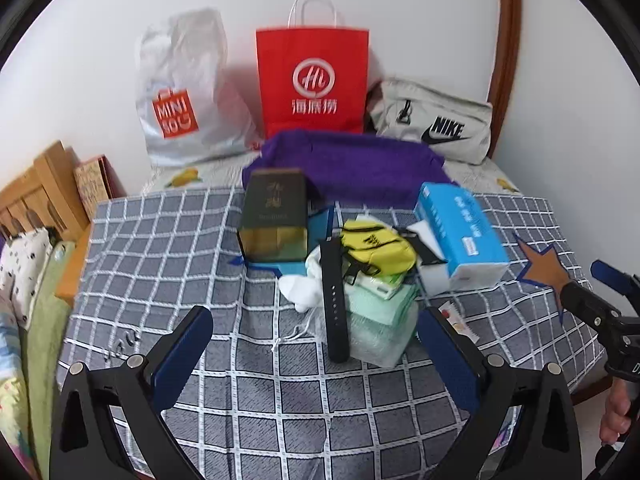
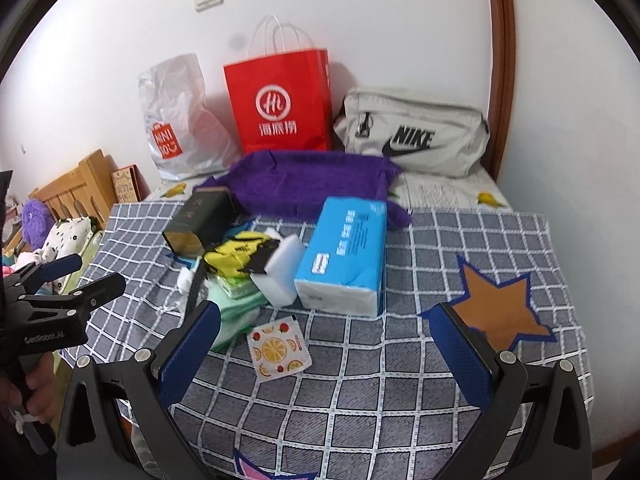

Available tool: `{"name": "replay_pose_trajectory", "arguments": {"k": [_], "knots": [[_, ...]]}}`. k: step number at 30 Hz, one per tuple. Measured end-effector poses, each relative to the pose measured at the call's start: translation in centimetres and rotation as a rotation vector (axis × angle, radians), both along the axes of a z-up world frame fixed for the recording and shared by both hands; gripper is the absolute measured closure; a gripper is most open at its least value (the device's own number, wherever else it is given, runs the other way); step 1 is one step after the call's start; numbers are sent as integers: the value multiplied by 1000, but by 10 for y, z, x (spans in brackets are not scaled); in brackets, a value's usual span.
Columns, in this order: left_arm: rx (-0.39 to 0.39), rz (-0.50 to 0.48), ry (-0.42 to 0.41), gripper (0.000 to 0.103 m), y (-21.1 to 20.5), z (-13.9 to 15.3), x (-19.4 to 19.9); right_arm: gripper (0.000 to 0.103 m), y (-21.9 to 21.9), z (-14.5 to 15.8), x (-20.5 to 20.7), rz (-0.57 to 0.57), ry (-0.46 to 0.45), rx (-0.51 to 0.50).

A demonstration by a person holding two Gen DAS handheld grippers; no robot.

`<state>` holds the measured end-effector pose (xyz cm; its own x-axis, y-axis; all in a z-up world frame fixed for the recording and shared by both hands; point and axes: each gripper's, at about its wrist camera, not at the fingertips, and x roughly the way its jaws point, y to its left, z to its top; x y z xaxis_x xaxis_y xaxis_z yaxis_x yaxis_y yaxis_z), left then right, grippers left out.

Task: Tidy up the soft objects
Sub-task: 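Close the left gripper on the black watch strap while the right tool approaches the fruit-print sachet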

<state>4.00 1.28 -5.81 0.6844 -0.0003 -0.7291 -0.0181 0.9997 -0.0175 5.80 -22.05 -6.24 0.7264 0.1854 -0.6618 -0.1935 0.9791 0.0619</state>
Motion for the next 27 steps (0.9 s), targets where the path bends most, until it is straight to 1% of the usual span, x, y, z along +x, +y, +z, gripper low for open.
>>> {"name": "replay_pose_trajectory", "arguments": {"k": [4,6,9,14,17,18,19,20,22,23,24,26,27], "knots": [[-26,-17,28,0,3,-20,12,0,1,-21,13,11,44,3],[-20,-27,40,0,2,-29,20,0,3,-33,19,27,66,-1],[13,-32,57,0,1,-48,31,0,6,-49,27,42,96,-16],[-8,-62,103,5,3,-68,49,0,10,-67,38,59,135,-24],[-2,-86,112,13,1,-76,60,0,12,-78,47,66,161,-28],[-7,-97,114,19,0,-77,63,0,13,-82,50,67,171,-32],[-19,-111,118,22,0,-79,66,0,14,-85,52,67,180,-36],[-29,-119,121,24,1,-80,69,0,15,-87,54,66,189,-40],[-61,-138,121,35,2,-81,71,0,16,-92,58,66,202,-45],[-75,-148,122,37,3,-81,72,0,15,-93,58,65,204,-46],[-100,-163,123,43,4,-82,73,0,15,-95,60,64,209,-47],[-120,-177,131,53,5,-84,74,0,15,-99,63,61,219,-49],[-127,-179,134,61,5,-85,75,0,14,-100,65,58,224,-48]]}}
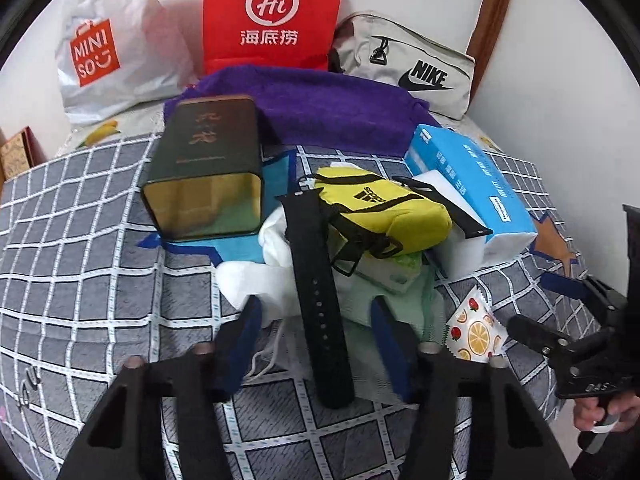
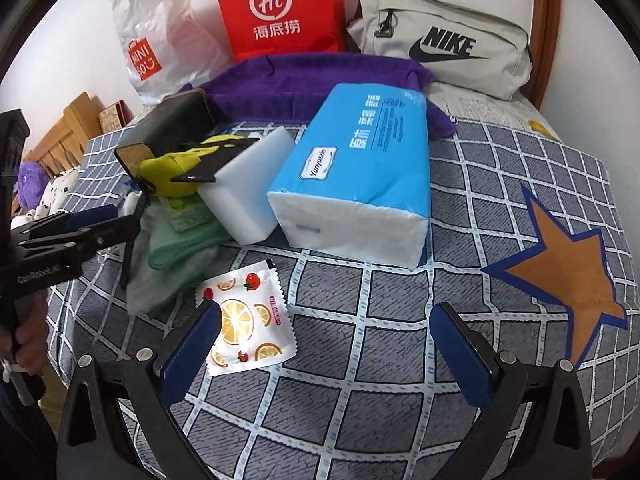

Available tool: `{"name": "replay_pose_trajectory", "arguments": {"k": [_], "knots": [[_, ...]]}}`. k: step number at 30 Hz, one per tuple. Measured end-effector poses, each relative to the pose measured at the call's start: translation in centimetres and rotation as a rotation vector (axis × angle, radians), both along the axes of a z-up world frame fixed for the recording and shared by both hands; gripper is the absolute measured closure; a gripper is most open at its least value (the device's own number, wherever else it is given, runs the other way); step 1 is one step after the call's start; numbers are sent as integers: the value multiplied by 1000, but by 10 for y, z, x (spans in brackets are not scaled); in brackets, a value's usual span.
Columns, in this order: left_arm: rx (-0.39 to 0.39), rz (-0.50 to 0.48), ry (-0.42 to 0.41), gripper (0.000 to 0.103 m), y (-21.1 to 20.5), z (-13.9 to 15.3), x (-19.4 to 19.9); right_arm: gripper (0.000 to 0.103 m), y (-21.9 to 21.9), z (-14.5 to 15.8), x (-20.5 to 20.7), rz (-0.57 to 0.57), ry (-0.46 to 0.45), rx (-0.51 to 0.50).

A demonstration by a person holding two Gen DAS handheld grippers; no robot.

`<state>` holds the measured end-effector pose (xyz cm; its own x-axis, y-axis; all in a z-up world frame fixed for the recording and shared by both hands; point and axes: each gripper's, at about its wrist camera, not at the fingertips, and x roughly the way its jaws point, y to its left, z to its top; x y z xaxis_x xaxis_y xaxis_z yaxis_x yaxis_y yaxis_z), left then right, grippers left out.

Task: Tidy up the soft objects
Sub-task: 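Close the left gripper on the black watch strap while the right tool approaches the fruit-print sachet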

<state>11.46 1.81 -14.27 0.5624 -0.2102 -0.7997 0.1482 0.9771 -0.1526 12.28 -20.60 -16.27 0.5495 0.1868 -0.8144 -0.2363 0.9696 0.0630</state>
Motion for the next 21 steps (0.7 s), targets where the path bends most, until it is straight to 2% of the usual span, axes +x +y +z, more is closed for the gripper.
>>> {"name": "replay_pose_trajectory", "arguments": {"k": [3,7,9,16,21], "knots": [[6,-7,-3,64,-1,-3,2,0,0,-4,4,-3,14,5],[-16,-3,23,80,3,-5,5,0,2,-7,6,5,21,-5],[-30,-18,15,80,4,-1,2,0,2,-8,7,9,24,-11],[-10,-8,53,80,-1,-11,13,0,4,-13,10,17,42,-11],[6,-10,50,82,-2,-13,10,0,6,-14,12,18,49,-18]]}}
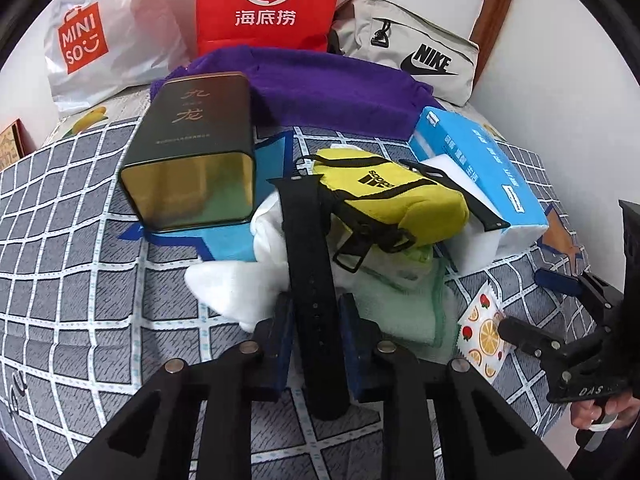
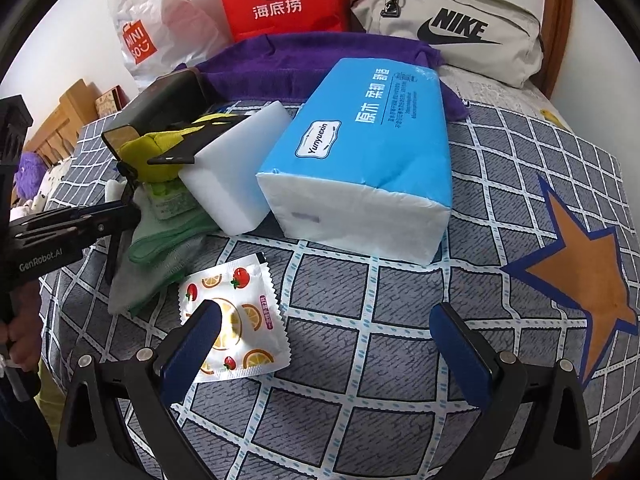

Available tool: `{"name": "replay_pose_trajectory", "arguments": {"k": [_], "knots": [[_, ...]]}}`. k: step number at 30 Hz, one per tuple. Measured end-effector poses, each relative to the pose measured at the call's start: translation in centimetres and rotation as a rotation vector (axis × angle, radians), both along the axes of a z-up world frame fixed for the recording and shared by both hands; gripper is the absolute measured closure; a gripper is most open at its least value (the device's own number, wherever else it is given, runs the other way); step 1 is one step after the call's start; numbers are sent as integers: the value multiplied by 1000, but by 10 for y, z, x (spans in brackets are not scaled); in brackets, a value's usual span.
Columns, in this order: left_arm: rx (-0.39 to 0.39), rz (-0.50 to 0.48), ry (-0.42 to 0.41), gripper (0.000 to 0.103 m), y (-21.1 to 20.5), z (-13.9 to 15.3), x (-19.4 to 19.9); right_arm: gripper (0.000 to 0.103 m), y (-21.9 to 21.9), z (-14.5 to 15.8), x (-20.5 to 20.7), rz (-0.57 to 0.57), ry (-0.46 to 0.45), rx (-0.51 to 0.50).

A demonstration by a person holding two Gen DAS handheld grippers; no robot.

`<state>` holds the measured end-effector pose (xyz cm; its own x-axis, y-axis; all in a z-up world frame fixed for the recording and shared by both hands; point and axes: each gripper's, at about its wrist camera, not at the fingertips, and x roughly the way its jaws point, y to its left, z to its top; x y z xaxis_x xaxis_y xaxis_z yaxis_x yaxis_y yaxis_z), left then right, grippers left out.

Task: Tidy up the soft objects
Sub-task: 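Close the left gripper on the black watch strap while the right tool approaches the fruit-print sachet, then grasp the fruit-print sachet with the right gripper while the left holds the strap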

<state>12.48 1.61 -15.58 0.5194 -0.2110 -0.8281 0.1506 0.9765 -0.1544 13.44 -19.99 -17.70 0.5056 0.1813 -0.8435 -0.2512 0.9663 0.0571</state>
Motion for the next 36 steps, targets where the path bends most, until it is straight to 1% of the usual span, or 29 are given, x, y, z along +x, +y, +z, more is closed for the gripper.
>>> {"name": "replay_pose_trajectory", "arguments": {"k": [6,8,12,15,20,23,24,25,26,28,29,30,33,34,35,36], "knots": [[-13,37,-24,84,19,12,-13,0,4,3,-1,16,-9,8],[-2,45,-26,84,23,14,-16,0,6,4,-3,26,-15,10],[-15,65,-28,85,30,16,-18,0,10,5,-6,58,-14,36],[-18,74,-35,85,33,18,-18,0,15,2,-10,90,-16,34],[-21,70,-32,85,34,16,-18,0,32,-8,-11,143,-7,-4],[-36,72,-34,85,36,15,-17,0,47,-15,-13,174,-44,-104],[-40,74,-35,85,37,15,-17,1,50,-16,-16,185,-76,-118],[-43,77,-35,85,39,15,-17,2,51,-16,-17,191,-88,-112],[-46,79,-34,85,40,15,-17,5,50,-16,-17,192,-90,-104],[-53,83,-35,85,44,14,-17,15,49,-15,-19,194,-111,-89],[-58,83,-34,85,45,13,-18,31,49,-13,-22,208,-120,-87],[-62,85,-32,85,47,13,-18,49,49,-10,-24,219,-125,-82],[-77,79,-31,85,48,12,-18,63,45,-7,-24,214,-112,-90],[-67,79,-28,85,47,11,-17,67,44,-6,-24,212,-111,-94],[-52,79,-21,85,46,9,-16,71,41,-4,-23,205,-103,-96],[-47,78,-18,85,45,9,-15,72,40,-3,-23,202,-96,-91]]}}
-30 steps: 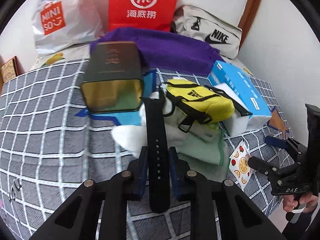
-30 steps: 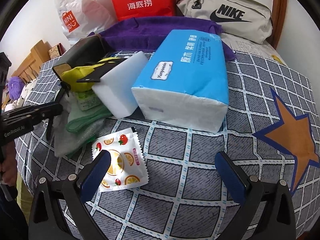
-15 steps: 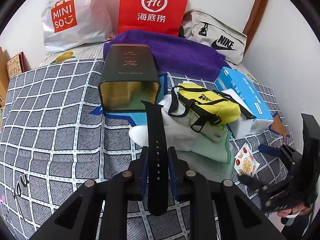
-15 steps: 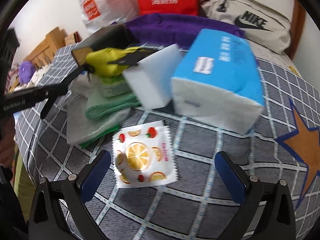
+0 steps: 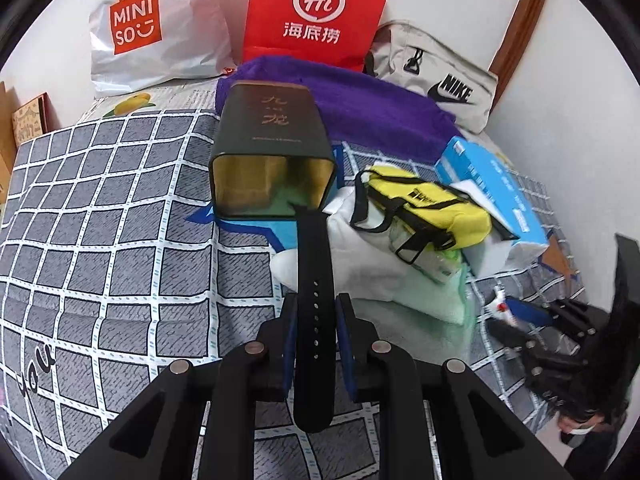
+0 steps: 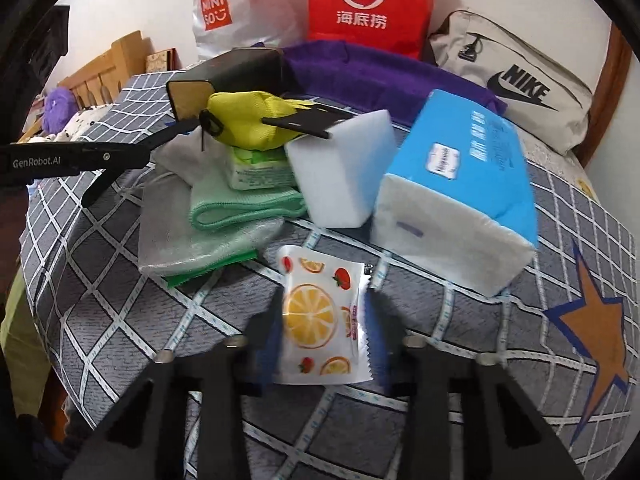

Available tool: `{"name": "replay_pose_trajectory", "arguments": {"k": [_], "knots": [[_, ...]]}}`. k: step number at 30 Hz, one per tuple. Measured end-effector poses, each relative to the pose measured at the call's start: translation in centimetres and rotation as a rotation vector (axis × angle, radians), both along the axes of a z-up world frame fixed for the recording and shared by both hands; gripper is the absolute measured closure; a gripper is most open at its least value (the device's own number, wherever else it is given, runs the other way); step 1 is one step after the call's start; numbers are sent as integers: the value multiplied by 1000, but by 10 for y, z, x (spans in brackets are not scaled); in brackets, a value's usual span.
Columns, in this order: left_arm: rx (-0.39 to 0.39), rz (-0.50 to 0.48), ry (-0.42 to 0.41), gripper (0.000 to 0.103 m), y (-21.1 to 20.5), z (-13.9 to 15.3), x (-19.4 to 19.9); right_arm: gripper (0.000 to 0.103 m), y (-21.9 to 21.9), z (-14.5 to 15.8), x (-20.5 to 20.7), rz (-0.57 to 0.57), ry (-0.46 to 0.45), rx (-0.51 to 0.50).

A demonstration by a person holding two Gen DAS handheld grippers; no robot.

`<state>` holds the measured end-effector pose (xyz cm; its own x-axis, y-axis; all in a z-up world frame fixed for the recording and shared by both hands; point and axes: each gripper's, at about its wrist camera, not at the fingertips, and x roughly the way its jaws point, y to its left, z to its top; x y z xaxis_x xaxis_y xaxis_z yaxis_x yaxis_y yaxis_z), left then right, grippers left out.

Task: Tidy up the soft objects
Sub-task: 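Grasp the fruit-print sachet with the right gripper while the left holds the strap, then carry the strap with the left gripper while the right carries the sachet onto the purple towel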

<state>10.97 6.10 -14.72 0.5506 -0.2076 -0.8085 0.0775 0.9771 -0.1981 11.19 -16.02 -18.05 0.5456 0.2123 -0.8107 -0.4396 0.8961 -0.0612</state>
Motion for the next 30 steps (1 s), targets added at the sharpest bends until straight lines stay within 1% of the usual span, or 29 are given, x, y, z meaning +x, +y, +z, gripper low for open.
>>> {"name": "replay_pose_trajectory", "arguments": {"k": [3,5,6,7,9,10,12,14,15,19,20,23,30], "knots": [[-4,-5,17,85,-2,-4,5,74,-4,2,-1,-13,1,-8],[13,1,29,85,-3,-8,11,75,-7,3,-1,-18,6,-9],[23,-1,34,82,-4,-9,13,75,-10,4,-3,-23,5,-8],[31,-1,38,77,-5,-10,15,76,-12,4,-3,-26,4,-7],[51,-1,41,73,-8,-12,19,77,-16,6,-3,-29,7,-2],[65,0,45,72,-10,-13,22,78,-16,7,-3,-31,7,0],[83,-2,49,72,-13,-14,24,82,-18,8,-2,-30,9,5],[99,-13,46,78,-16,-13,24,82,-18,11,-2,-31,3,17],[95,-19,45,83,-16,-11,23,83,-19,13,-2,-29,4,20],[68,-15,34,83,-12,-4,18,89,-21,17,-2,-30,-6,25],[59,-15,28,83,-11,-1,16,92,-22,19,-2,-31,-7,35],[67,-9,15,83,-8,5,10,96,-26,26,-3,-26,-8,65],[35,1,-16,83,0,22,-1,97,-26,41,-8,-19,-28,87]]}}
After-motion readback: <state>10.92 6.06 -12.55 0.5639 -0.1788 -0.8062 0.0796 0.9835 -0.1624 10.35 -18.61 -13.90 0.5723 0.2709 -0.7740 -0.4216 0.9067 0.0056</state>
